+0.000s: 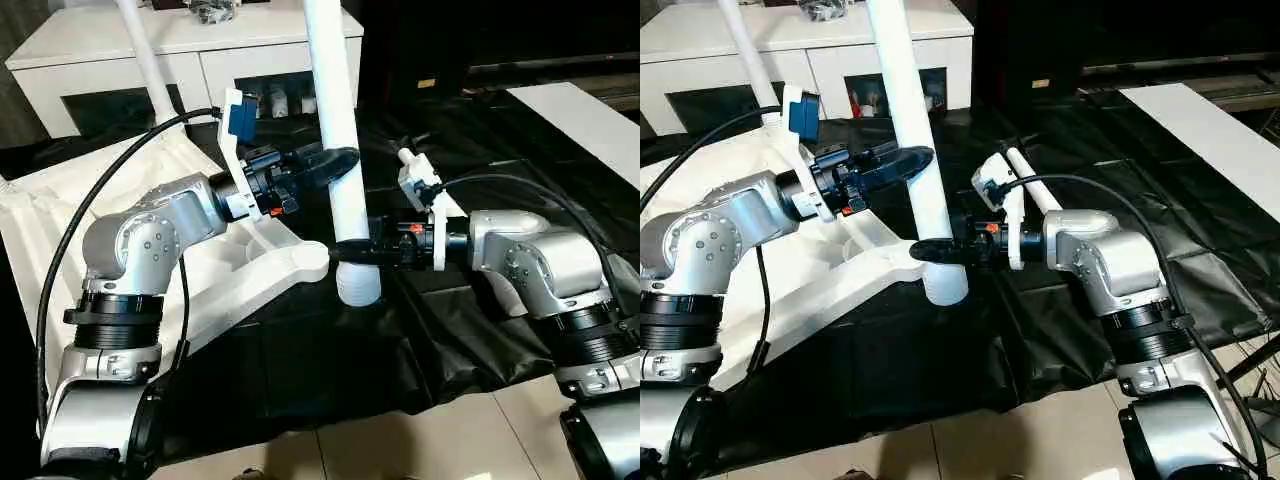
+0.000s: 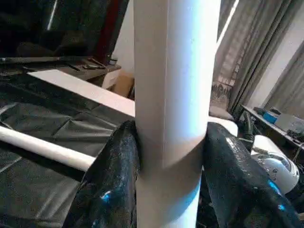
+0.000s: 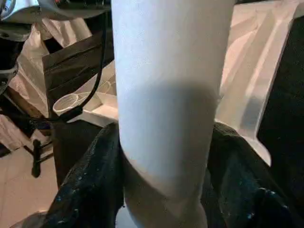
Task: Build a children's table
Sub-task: Pick table leg
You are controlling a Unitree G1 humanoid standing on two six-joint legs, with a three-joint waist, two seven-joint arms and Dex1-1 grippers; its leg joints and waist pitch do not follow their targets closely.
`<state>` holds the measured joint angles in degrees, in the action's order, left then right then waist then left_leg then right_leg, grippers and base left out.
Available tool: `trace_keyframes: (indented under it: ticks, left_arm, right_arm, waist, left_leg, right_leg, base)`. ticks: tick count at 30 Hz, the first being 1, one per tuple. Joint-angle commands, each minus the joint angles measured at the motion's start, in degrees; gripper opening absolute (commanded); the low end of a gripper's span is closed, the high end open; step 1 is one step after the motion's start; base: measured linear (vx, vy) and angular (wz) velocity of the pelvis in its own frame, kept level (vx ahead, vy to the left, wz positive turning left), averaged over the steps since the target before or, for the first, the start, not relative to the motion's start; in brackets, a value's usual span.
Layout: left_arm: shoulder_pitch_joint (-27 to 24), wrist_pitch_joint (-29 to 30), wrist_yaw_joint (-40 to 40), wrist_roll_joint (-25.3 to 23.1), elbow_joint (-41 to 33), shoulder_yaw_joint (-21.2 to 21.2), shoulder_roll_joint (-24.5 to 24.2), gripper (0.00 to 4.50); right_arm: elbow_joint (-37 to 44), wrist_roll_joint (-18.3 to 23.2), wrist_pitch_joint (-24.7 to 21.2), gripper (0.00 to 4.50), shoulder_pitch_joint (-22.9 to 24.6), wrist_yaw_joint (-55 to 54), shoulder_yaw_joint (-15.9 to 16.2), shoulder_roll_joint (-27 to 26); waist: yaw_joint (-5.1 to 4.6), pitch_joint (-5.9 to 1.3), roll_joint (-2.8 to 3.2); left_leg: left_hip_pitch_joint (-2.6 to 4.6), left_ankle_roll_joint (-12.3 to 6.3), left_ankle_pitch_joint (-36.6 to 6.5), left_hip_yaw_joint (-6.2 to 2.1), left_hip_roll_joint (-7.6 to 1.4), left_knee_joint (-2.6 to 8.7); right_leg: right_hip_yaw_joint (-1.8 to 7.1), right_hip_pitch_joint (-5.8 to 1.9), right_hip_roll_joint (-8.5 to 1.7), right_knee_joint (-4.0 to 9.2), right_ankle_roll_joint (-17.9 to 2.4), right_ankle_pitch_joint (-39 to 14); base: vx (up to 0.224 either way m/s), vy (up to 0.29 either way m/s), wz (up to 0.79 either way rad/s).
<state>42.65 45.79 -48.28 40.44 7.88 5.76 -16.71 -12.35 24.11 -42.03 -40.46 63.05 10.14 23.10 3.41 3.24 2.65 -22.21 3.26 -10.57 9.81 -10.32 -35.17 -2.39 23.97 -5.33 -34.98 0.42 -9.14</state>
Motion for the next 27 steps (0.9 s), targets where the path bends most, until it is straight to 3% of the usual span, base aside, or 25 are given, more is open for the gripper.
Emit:
trace_keyframes:
  ticks: [1,6,25,27]
  left_arm:
    - [1.00,-0.86,-0.50,0.07,0.07,-0.47,-0.27,1.79]
    - [0.91,-0.77,-0.69,0.21,-0.07,-0.35,-0.20,1.79]
    - [0.14,-2.38,-3.41,-0.88,-2.44,-2.32,-0.64,1.79]
    - [1.00,0.00,-0.47,-0.05,-1.25,-0.92,0.11,1.79]
  right_arm:
    - [1.19,0.03,-0.25,2.15,0.02,0.23,0.78,-0.04]
    - [1.24,0.04,-0.41,1.89,0.07,0.37,0.98,-0.06]
    - [1.00,0.47,-0.30,1.86,-0.93,2.34,1.00,0.58]
    - [0.67,0.33,-0.17,1.86,-1.07,2.22,0.89,0.58]
  waist:
    - [0.21,-4.44,-0.86]
    - [0.19,-4.46,-0.95]
    - [0.26,-4.52,-1.09]
    - [0.29,-4.54,-1.13]
  left_leg:
    - [0.85,-2.22,-8.34,-0.10,-1.48,3.84]
    - [0.83,-2.25,-8.19,-0.07,-1.45,3.81]
    - [0.84,-2.68,-7.58,-0.06,-1.50,3.72]
    - [0.80,-2.66,-7.19,-0.01,-1.46,3.66]
  right_leg:
    - [1.32,-3.49,-1.82,3.30,-14.72,-10.61]
    - [1.33,-3.52,-1.80,3.26,-14.73,-10.31]
    - [1.33,-3.53,-1.81,3.25,-14.93,-9.84]
    - [1.35,-3.58,-1.82,3.12,-15.02,-9.36]
  base:
    - [0.000,0.000,0.00]
    - [0.000,0.000,0.00]
    - [0.000,0.000,0.00]
    - [0.000,0.000,0.00]
